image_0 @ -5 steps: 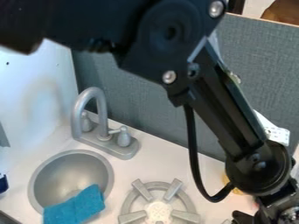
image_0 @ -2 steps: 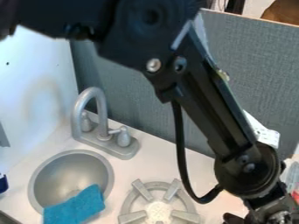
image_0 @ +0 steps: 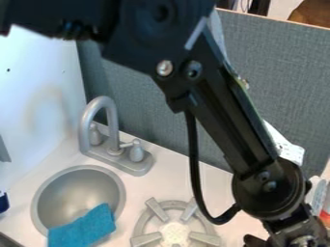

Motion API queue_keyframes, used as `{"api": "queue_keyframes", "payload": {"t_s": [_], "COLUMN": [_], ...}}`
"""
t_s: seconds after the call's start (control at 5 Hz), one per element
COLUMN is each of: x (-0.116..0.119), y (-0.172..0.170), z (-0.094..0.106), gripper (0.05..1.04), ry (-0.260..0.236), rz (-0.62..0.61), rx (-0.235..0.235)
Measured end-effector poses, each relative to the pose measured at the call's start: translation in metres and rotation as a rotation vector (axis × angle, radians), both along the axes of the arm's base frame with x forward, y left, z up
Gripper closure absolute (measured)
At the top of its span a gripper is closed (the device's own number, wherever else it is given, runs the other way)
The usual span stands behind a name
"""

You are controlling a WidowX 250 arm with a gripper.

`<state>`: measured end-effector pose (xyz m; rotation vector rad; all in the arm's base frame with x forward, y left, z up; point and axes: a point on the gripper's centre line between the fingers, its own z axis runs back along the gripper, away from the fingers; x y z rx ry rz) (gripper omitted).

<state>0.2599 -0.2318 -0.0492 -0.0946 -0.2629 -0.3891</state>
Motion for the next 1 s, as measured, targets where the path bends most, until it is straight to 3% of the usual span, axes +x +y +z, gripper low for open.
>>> {"api": "queue_keyframes", "payload": {"t_s": [0.4, 0.6, 1.0], "x": [0.0020, 0.0053, -0.0033], "y": [-0.0065, -0.0053, -0.0003], "z": [0.0013, 0.0027, -0.0026], "gripper": [0.750, 0.634, 0.096], "ry": [-0.010, -0.020, -0.020], "rz": [-0.010, 0.003, -0.009], "rx": [-0.031, -0.018, 0.013]}}
